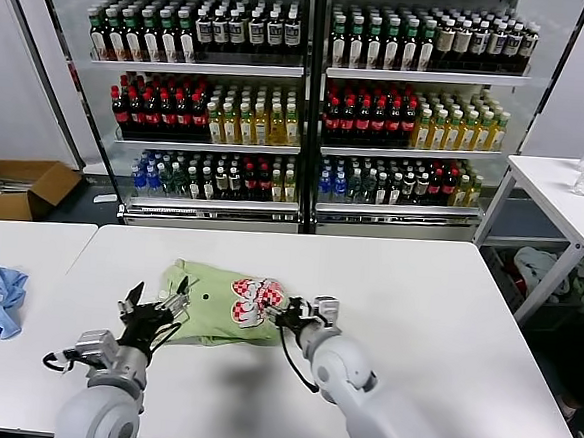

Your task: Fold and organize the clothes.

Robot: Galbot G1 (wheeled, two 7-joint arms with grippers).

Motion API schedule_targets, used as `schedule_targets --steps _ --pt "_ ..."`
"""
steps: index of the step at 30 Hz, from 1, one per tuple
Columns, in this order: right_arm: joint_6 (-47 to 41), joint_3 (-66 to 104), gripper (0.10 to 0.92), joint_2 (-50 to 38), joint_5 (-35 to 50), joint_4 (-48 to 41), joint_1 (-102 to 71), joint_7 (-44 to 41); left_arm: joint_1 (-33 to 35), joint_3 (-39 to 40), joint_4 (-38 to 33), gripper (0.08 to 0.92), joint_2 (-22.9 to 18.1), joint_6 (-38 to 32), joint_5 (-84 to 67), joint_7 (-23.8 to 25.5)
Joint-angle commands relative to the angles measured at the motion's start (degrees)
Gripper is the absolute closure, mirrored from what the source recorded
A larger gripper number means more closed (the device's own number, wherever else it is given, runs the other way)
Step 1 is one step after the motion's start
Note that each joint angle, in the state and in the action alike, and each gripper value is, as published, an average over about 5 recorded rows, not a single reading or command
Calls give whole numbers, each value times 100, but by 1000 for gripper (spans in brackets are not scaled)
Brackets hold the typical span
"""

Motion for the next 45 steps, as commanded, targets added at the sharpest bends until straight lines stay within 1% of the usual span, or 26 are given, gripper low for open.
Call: schedule_targets --steps 1,5,8,13,18,21,24,26,28,36,41,45 --pt "-73 -462 388 265 426 -589 532 260 412 -416 -250 177 85 -77 48 -19" --pt "-65 -273 509 -119 368 -370 434 176 417 -363 -247 177 60 -76 54 -22" --pt "-26 12 596 -530 155 -142 338 -8 422 -313 -237 177 24 -77 59 -22" --pt "106 585 735 -1518 -343 198 132 -528 410 -214 -220 177 -29 -78 89 -17" --pt "308 1114 877 -2327 -723 257 -39 -1016 389 -103 -183 177 -71 -80 149 -9" --pt "397 1242 913 -2518 -1129 328 -154 -1266 382 -25 -155 177 -106 -84 229 2" --pt "807 1228 913 -2432 -1606 566 -370 -1265 365 41 -123 177 -147 -99 354 22" --pt "1185 1255 898 -2300 -1884 784 -583 -1043 368 66 -125 177 -159 -120 414 51" --pt "1398 1345 858 -2187 -2088 1023 -839 -856 390 76 -158 177 -153 -144 436 88" --pt "1944 2065 622 -2094 -2901 2019 -2051 -735 571 112 -433 177 -115 -258 555 289" --pt "2211 2652 492 -1969 -3026 2694 -2833 -526 738 133 -604 177 -116 -350 643 451" --pt "2256 3005 380 -1871 -3093 3001 -3350 -482 840 122 -726 177 -93 -411 655 579"
